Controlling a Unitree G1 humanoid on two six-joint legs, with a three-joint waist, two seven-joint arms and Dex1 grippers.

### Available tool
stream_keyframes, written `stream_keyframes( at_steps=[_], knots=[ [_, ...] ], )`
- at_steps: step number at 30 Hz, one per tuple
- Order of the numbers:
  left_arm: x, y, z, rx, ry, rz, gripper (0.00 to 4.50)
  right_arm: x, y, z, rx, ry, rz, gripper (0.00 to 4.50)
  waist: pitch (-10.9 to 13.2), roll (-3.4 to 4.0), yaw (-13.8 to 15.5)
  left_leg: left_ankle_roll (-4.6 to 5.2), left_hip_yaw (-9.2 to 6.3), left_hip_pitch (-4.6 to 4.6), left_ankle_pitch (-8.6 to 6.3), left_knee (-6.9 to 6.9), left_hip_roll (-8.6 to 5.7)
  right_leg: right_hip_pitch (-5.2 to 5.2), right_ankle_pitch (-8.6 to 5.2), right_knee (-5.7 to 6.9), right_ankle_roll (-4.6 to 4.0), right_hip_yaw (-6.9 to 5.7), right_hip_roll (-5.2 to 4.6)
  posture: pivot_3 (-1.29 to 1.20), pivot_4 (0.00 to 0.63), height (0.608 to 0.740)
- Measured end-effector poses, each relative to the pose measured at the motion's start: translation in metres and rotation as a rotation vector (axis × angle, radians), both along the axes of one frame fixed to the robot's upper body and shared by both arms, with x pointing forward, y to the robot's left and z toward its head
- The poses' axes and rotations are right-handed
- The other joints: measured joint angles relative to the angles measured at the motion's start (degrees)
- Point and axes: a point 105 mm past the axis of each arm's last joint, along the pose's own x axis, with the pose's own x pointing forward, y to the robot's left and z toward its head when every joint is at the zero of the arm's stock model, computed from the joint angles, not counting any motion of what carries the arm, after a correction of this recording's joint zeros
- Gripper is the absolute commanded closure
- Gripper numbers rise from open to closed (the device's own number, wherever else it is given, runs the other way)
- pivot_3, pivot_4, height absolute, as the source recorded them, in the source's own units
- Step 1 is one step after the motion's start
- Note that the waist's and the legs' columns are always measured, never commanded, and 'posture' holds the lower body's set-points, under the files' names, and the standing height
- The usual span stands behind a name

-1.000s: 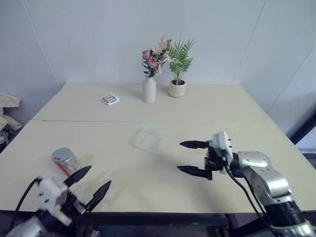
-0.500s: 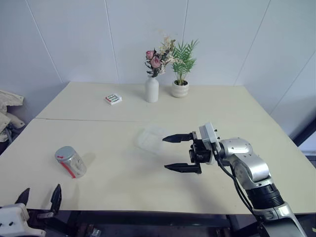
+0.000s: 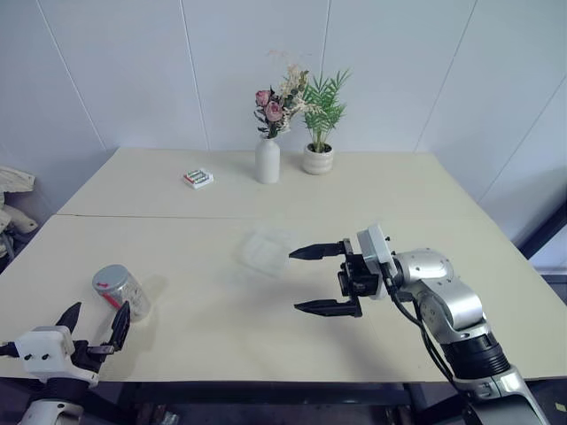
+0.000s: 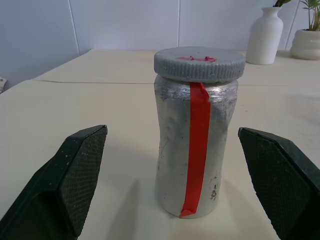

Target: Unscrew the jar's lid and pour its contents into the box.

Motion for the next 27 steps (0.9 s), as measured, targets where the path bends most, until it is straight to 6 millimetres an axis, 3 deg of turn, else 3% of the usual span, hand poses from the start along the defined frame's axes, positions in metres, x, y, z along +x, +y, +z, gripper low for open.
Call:
stream_keyframes(
  at_steps=[8,14,27],
  knots=[
    [0.02,-0.003,-0.003,-0.002,0.004,0.018,0.02,0.0,0.001,0.001,0.005,-0.005,-0.01,0.0,0.0,-0.01,0.2,0.01,-0.01,-0.01,0.01,0.03,-0.03,0.01,0.04,0.0,0.05,0.0,-0.02,0.0,0.15,0.74],
    [0.038,-0.01,0.001,0.006,-0.007,-0.005,0.02,0.001,0.001,0.001,0.009,-0.005,-0.022,0.0,0.0,0.0,0.1,-0.02,-0.01,-0.01,-0.01,-0.01,-0.01,-0.02,0.32,0.0,0.57,-0.01,0.0,0.0,0.15,0.74],
    [0.048,-0.008,0.008,0.036,-0.015,-0.014,0.02,0.001,0.0,-0.003,0.013,0.006,-0.051,0.0,0.0,0.0,0.2,-0.05,-0.02,-0.02,-0.05,-0.04,-0.01,-0.03,0.37,-0.01,0.67,-0.05,-0.02,0.0,0.15,0.74]
  ],
)
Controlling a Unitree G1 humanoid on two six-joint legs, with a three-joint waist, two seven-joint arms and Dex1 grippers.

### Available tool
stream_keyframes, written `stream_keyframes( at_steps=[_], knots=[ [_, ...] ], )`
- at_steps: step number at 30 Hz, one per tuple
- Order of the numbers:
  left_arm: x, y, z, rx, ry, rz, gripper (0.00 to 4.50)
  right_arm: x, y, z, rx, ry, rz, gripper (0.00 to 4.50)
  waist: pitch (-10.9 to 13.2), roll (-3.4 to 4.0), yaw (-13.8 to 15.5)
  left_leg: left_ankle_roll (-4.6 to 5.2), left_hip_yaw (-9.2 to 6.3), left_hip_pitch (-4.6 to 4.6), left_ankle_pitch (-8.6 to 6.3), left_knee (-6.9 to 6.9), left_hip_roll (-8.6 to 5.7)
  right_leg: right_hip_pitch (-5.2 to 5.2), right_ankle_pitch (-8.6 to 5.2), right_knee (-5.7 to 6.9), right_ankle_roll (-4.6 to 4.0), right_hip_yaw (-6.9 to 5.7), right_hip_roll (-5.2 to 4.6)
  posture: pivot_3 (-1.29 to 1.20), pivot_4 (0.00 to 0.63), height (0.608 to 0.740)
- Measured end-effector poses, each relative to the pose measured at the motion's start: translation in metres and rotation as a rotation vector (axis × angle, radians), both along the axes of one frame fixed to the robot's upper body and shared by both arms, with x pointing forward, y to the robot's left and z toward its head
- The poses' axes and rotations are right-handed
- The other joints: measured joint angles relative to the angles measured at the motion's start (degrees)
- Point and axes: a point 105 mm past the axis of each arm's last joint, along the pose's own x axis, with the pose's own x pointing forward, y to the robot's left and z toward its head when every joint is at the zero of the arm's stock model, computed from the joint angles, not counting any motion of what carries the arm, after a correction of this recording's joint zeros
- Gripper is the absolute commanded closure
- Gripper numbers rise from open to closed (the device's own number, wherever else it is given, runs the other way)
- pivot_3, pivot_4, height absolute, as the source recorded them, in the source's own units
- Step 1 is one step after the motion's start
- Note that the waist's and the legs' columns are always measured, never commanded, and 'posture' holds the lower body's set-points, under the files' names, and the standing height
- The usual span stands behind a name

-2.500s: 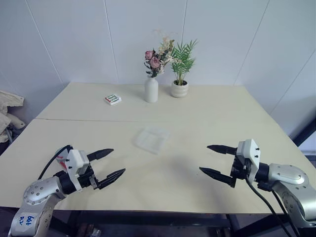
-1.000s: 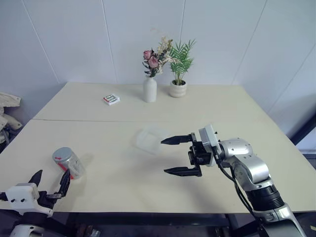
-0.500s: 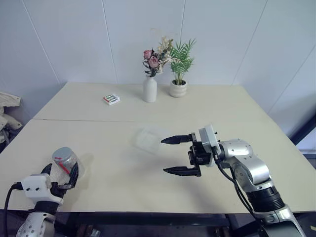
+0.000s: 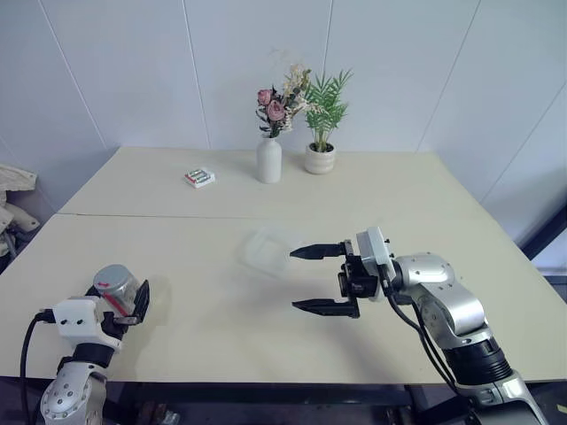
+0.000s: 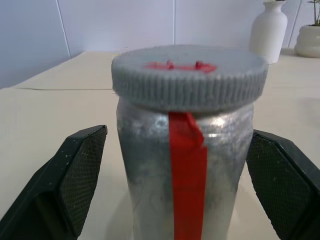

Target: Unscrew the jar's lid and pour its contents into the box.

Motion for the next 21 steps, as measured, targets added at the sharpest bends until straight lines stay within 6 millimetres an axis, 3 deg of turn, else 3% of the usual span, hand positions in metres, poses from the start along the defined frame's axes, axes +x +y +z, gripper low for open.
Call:
stream_keyframes(
  at_steps=[5,8,14,21],
  knots=[
    [0.0024,-0.0049,-0.0007,0.014,0.008,-0.018,0.02,0.0009,0.0,0.0001,0.003,0.0,-0.009,0.0,0.0,0.0,0.0,0.0,0.0,0.0,0.0,0.0,0.0,0.0,0.0,0.0,0.0,0.0,-0.01,0.0,0.15,0.74],
    [0.003,-0.0057,-0.0006,0.018,0.009,-0.02,0.6,0.0014,0.0,0.0003,0.004,0.001,-0.014,0.0,0.0,0.0,0.0,0.0,0.0,0.0,0.0,-0.01,0.0,0.0,0.0,0.0,0.0,0.0,-0.01,0.0,0.15,0.74],
    [0.0038,-0.0049,0.0,0.021,0.009,-0.012,2.36,0.0018,0.0,-0.0001,0.003,0.008,-0.017,0.0,0.0,0.0,0.0,0.0,0.0,0.0,0.0,0.0,0.0,0.0,0.0,-0.01,-0.01,0.0,-0.01,0.0,0.15,0.74],
    [0.0051,-0.0058,0.0012,0.022,0.005,-0.017,2.37,0.0022,0.0001,-0.0001,0.004,0.009,-0.02,0.0,0.0,0.0,0.0,0.0,0.0,0.0,-0.01,-0.01,0.0,0.0,-0.01,-0.01,-0.01,-0.01,-0.01,0.0,0.15,0.74]
  ],
)
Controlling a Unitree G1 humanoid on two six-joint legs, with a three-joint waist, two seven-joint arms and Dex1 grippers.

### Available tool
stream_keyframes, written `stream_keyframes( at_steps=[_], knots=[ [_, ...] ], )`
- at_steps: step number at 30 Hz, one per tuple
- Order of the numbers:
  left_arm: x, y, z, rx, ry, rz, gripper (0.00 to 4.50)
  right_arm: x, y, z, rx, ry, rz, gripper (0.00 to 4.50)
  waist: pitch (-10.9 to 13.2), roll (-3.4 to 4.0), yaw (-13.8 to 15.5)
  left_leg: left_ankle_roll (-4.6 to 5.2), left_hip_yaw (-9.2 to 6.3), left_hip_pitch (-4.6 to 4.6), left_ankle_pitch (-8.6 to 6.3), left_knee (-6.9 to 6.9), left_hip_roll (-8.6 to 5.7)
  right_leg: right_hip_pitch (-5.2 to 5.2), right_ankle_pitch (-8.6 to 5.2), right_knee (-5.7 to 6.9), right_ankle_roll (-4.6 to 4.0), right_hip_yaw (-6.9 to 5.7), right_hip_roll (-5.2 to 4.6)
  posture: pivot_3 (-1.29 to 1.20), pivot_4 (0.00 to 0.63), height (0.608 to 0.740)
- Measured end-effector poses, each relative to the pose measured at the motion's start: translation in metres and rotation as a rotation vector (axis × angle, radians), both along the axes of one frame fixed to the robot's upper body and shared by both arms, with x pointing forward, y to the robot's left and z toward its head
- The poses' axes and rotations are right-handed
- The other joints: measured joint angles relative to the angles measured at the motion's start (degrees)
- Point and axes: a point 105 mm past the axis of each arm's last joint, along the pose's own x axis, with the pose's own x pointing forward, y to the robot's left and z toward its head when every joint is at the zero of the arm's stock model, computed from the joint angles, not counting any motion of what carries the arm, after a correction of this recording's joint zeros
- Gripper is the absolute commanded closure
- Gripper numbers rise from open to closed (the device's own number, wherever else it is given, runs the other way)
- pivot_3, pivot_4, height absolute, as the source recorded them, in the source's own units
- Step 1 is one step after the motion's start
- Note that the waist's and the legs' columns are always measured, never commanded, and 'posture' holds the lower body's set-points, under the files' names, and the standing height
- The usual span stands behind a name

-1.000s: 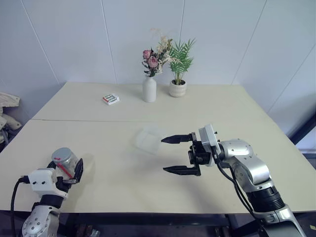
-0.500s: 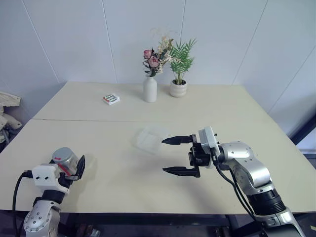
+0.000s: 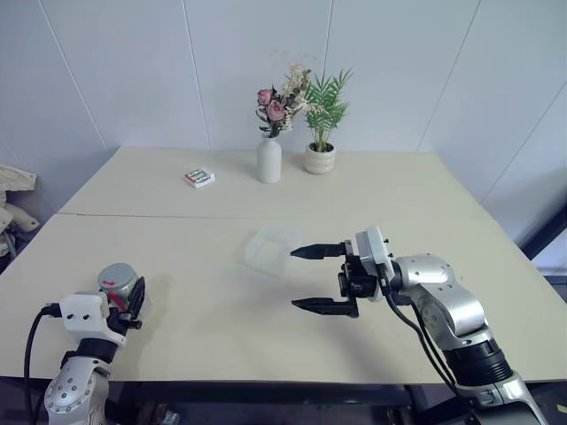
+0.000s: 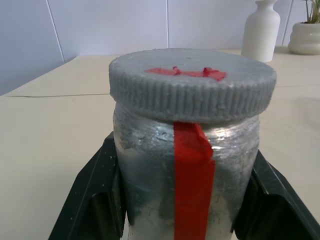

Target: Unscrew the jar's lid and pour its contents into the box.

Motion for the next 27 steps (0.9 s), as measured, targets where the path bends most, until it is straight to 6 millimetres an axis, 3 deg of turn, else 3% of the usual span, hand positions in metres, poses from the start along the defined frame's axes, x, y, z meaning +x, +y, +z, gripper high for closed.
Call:
stream_keyframes(
  at_steps=[5,12,14,21,27],
  knots=[
    [0.002,-0.012,0.005,-0.015,-0.019,-0.088,2.37,0.002,0.0,0.0,0.006,0.012,-0.02,0.0,0.0,0.0,0.0,0.0,0.0,-0.01,0.0,0.0,0.0,0.0,-0.06,0.0,-0.1,0.0,-0.01,0.0,0.15,0.74],
    [0.005,-0.06,0.059,0.055,-0.111,-0.463,2.37,0.003,0.013,0.021,0.03,0.051,-0.075,0.0,0.0,0.03,-0.1,-0.02,-0.01,-0.03,-0.01,-0.06,0.01,-0.05,-0.12,0.02,-0.23,0.01,-0.03,0.0,0.15,0.74],
    [0.009,-0.071,0.059,0.082,-0.066,-0.55,2.37,0.004,0.016,0.024,0.017,0.063,-0.111,0.0,0.0,0.04,0.0,-0.03,-0.03,-0.06,-0.01,-0.08,0.01,-0.12,-0.12,0.03,-0.23,-0.02,-0.01,0.0,0.15,0.74],
    [0.021,-0.136,0.07,0.111,0.031,-0.957,2.37,0.006,0.046,0.048,0.071,0.105,-0.181,0.0,0.0,0.05,0.0,-0.02,-0.03,-0.13,-0.03,-0.1,-0.01,-0.18,-0.03,0.02,-0.05,-0.03,0.0,0.0,0.15,0.74],
    [0.02,-0.165,0.057,0.137,0.123,-1.151,2.37,0.008,0.069,0.04,0.07,0.142,-0.222,0.0,0.0,0.05,-0.2,-0.08,0.01,-0.34,-0.01,-0.34,0.01,-0.71,-0.05,0.3,0.05,0.01,0.04,0.0,0.15,0.74]
  ],
)
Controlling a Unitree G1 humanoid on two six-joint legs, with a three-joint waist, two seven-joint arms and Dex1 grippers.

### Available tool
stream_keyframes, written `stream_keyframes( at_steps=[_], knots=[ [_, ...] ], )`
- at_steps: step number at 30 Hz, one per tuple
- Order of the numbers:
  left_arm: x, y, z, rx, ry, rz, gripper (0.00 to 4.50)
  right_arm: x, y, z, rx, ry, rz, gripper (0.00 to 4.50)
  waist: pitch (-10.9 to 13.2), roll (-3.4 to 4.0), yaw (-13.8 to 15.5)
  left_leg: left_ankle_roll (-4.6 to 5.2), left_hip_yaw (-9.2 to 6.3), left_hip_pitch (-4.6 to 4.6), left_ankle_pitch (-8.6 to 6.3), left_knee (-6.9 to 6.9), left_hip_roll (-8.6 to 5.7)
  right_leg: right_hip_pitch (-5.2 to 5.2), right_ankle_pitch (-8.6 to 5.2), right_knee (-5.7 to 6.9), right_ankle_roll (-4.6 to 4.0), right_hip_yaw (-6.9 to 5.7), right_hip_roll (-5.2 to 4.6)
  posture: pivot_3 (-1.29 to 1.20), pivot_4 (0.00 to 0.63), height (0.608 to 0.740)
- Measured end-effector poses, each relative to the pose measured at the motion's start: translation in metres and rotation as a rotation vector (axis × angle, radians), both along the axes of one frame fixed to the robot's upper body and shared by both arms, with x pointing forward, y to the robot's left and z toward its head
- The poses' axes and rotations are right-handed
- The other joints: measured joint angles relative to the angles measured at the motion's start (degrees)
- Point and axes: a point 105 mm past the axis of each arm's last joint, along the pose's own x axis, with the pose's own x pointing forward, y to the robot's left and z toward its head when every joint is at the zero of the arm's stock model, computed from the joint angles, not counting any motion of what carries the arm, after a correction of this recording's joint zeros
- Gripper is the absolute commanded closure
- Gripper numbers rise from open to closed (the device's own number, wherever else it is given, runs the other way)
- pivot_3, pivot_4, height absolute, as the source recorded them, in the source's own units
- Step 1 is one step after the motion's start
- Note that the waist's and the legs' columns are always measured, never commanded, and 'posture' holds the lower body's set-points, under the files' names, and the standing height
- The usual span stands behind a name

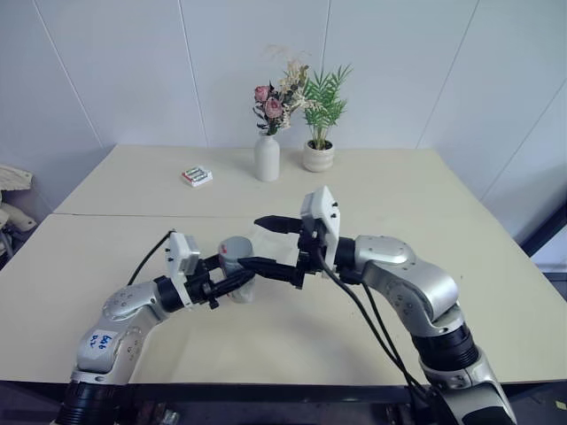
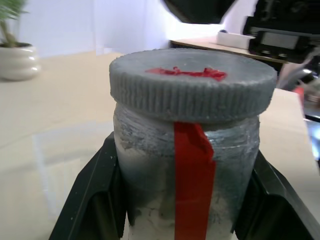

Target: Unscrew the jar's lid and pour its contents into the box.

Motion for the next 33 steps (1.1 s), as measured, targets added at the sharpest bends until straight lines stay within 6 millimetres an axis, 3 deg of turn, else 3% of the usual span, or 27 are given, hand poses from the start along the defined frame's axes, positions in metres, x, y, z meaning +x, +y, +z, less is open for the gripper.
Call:
stream_keyframes(
  at_steps=[13,24,30,33],
  knots=[
    [0.005,-0.013,-0.001,0.005,-0.006,-0.058,2.37,0.007,0.004,-0.017,-0.034,0.061,-0.077,0.0,0.0,0.0,0.0,-0.03,0.0,-0.11,0.04,0.05,0.01,-0.15,0.0,0.15,0.01,0.02,0.05,0.0,0.15,0.74],
    [0.005,-0.016,-0.003,0.012,-0.004,-0.061,2.37,0.007,0.007,-0.018,-0.03,0.077,-0.082,0.0,0.0,0.0,0.0,-0.02,-0.01,-0.11,0.05,0.08,0.01,-0.14,0.0,0.17,0.02,0.02,0.05,0.0,0.15,0.74],
    [0.005,-0.016,-0.004,0.013,-0.004,-0.061,2.37,0.007,0.007,-0.019,-0.024,0.083,-0.08,1.92,0.0,0.0,0.0,-0.02,-0.01,-0.11,0.05,0.08,0.01,-0.14,0.0,0.17,0.02,0.02,0.05,0.0,0.15,0.74],
    [0.005,-0.015,-0.004,0.013,-0.003,-0.061,2.37,0.007,0.007,-0.019,-0.025,0.084,-0.081,1.96,0.0,0.0,0.0,-0.02,-0.01,-0.1,0.05,0.09,0.01,-0.14,0.0,0.19,0.02,0.02,0.05,0.0,0.15,0.74]
  ],
)
